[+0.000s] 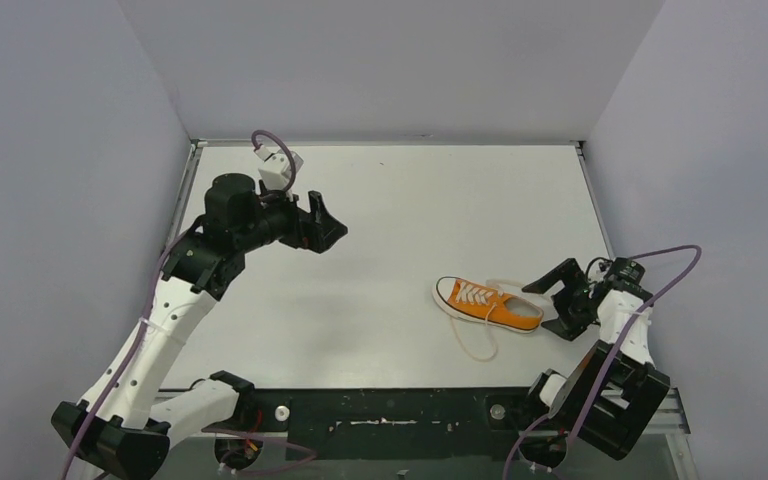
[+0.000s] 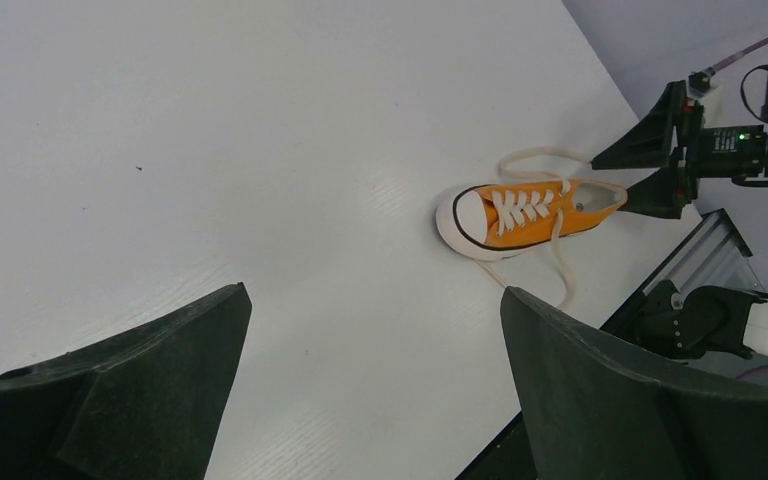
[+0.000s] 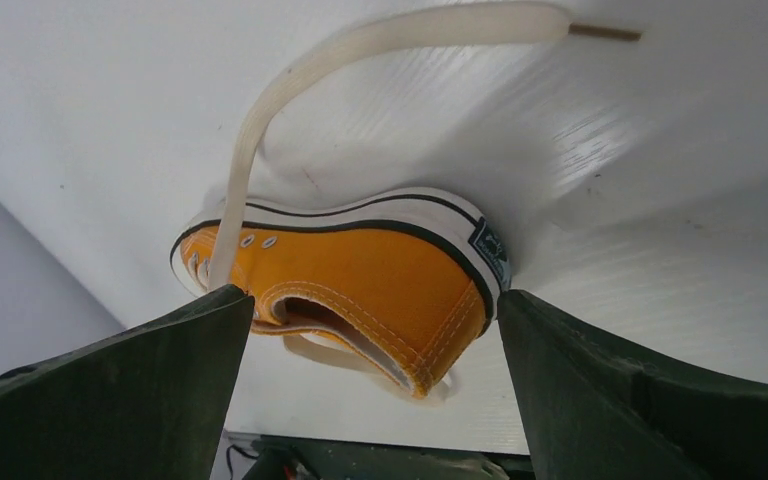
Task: Tie the shoes
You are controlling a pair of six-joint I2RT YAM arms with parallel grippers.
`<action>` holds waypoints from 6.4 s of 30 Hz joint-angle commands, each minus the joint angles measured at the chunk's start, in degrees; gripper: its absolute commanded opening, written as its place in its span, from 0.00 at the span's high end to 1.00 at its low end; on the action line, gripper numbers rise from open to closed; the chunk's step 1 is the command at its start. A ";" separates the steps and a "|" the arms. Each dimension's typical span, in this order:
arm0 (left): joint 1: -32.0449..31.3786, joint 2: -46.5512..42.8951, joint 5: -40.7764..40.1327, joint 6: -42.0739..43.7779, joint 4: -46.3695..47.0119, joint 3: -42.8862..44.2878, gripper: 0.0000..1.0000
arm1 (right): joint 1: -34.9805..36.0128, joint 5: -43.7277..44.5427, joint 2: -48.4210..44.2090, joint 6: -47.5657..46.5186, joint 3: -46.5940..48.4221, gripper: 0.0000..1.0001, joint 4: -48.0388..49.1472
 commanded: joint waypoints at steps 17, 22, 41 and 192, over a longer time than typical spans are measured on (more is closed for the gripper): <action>2.16 1.02 6.55 -1.51 10.59 -1.43 0.03 | 61.57 14.54 -6.02 42.91 -13.92 0.00 45.78; 2.10 4.06 7.69 -2.31 10.66 -1.40 0.03 | 71.02 20.46 8.47 26.87 3.74 0.00 26.45; -5.44 34.10 11.26 -5.35 21.22 -6.60 0.37 | 46.87 22.91 22.28 -14.60 21.56 0.18 7.14; -10.88 45.42 23.08 -3.94 71.08 -11.82 0.63 | 54.96 -4.58 15.68 -35.11 24.56 1.00 23.87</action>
